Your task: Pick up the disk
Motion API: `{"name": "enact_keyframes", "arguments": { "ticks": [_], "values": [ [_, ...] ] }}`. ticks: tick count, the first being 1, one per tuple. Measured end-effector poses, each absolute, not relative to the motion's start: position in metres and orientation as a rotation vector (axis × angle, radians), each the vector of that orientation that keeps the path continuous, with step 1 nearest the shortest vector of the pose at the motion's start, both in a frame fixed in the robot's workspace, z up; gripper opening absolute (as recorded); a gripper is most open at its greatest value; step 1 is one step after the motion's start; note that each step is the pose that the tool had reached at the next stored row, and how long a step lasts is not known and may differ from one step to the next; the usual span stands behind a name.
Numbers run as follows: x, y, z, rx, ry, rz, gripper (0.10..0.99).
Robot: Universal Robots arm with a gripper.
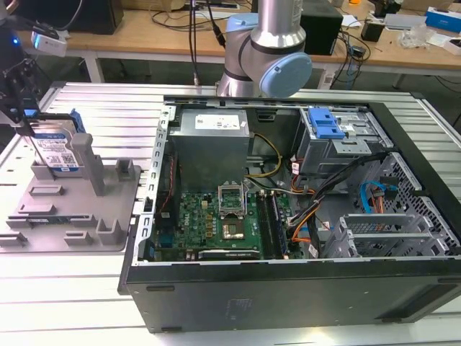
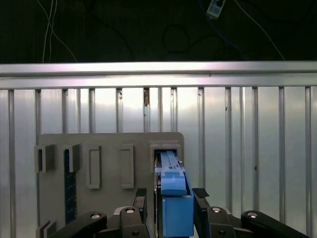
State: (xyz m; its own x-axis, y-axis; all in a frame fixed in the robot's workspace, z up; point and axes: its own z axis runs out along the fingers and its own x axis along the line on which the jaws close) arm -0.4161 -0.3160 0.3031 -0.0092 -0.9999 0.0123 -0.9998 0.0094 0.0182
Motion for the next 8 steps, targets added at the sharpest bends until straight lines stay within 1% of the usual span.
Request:
{"name": "enact_keyframes", "arguments": {
  "ticks": [8],
  "values": [
    [-0.4161,-0.3160,0.3010,2.196,-2.216,-0.007,0.482]
  ]
}}
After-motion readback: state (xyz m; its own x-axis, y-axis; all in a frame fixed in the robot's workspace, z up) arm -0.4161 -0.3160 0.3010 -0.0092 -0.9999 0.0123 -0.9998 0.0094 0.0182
